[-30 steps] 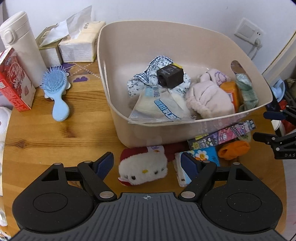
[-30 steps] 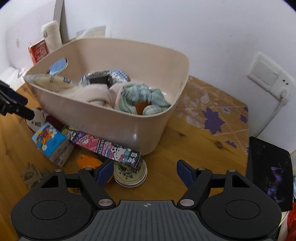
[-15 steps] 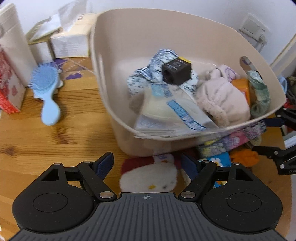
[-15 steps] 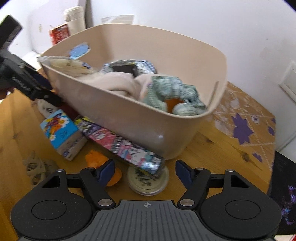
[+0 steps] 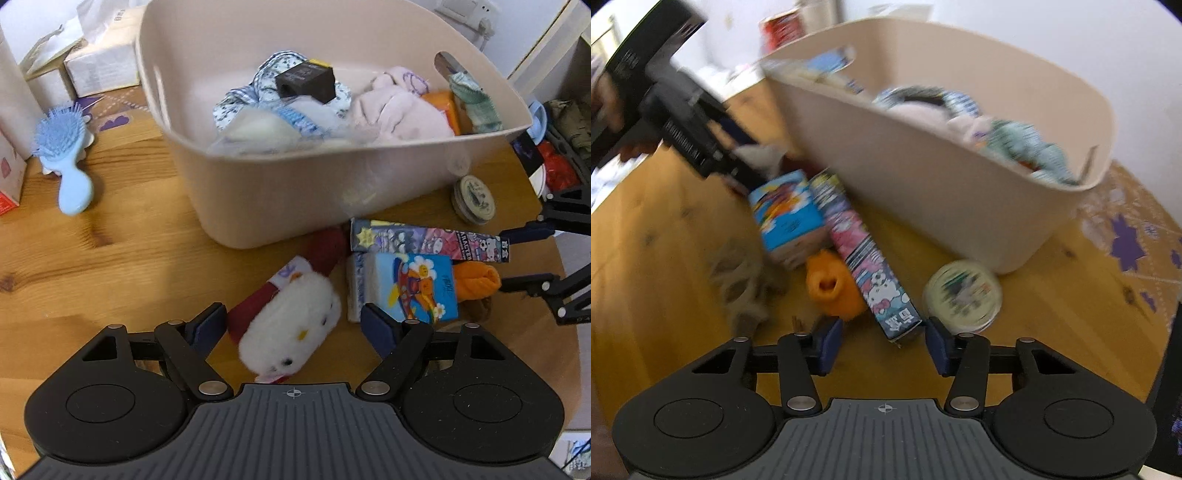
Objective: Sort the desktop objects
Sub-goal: 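Reach the left tool to the Hello Kitty plush while the right tool reaches the printed stick box, then grasp the Hello Kitty plush with the left tool while the right tool grasps the stick box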
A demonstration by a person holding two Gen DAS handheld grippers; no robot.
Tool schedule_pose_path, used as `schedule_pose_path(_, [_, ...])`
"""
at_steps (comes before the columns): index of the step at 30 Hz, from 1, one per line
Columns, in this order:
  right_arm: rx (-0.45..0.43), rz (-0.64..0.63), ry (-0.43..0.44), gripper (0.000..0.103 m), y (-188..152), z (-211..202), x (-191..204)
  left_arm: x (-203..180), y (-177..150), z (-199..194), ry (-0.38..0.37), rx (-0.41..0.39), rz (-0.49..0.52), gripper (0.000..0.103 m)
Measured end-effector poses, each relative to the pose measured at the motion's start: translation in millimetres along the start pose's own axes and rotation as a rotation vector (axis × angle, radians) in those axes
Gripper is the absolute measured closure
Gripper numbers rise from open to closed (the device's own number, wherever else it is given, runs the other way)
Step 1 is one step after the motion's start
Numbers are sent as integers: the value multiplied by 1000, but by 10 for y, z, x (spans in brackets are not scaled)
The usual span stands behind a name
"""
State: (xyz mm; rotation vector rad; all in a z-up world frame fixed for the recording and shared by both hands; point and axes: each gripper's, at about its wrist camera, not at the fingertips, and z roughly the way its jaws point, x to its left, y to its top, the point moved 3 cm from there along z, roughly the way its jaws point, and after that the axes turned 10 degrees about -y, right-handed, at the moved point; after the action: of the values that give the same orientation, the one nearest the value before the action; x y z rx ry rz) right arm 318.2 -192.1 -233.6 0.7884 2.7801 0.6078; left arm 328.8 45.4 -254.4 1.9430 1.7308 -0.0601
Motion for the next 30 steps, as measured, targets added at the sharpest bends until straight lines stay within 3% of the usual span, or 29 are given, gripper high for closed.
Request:
schedule_pose_path(3, [-7,2,-50,55,-2,21,-8,58,1,-21,51,-27,-21,22])
schedule_pose_path(10, [-65,1,-90,55,215,43,-33,87,89,22,49,-40,-37,22])
schedule_pose_path(25, [-79,-47,15,60,639,298,160,12,98,149,22,-56,-29,24])
schedule_pose_path(28, [-59,-70,17,60,632,348,202,12,87,157,6,-58,-27,35])
schedule_pose_path(30, [-34,-66,9,63,624,416,203,-13,65,163,-10,-49,-11,47])
